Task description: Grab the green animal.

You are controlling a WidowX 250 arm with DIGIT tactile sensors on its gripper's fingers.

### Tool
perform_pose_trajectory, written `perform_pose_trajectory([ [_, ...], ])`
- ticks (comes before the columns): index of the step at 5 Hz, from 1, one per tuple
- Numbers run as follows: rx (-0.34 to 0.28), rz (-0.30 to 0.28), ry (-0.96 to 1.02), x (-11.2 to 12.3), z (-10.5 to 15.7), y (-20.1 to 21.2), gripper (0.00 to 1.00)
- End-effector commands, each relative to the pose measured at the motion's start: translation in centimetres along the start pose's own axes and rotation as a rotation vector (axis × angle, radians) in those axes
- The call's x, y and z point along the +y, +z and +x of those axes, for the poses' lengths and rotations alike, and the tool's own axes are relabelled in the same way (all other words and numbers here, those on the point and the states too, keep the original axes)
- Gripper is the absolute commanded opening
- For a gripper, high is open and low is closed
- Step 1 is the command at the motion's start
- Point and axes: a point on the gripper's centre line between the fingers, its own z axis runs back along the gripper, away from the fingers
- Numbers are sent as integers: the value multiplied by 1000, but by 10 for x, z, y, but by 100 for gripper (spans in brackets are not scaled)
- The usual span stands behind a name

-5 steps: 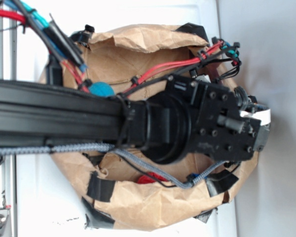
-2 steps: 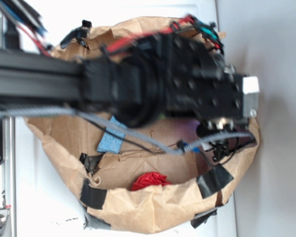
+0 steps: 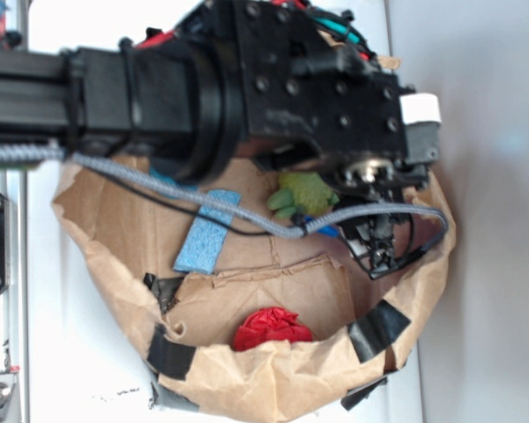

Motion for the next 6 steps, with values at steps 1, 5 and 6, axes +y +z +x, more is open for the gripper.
perform_pose_trajectory([
  [1, -137, -11, -38, 10, 5, -7, 100],
  [5, -132, 55, -53, 18, -3, -52, 0],
  [6, -188, 102, 12, 14, 5, -72, 0],
])
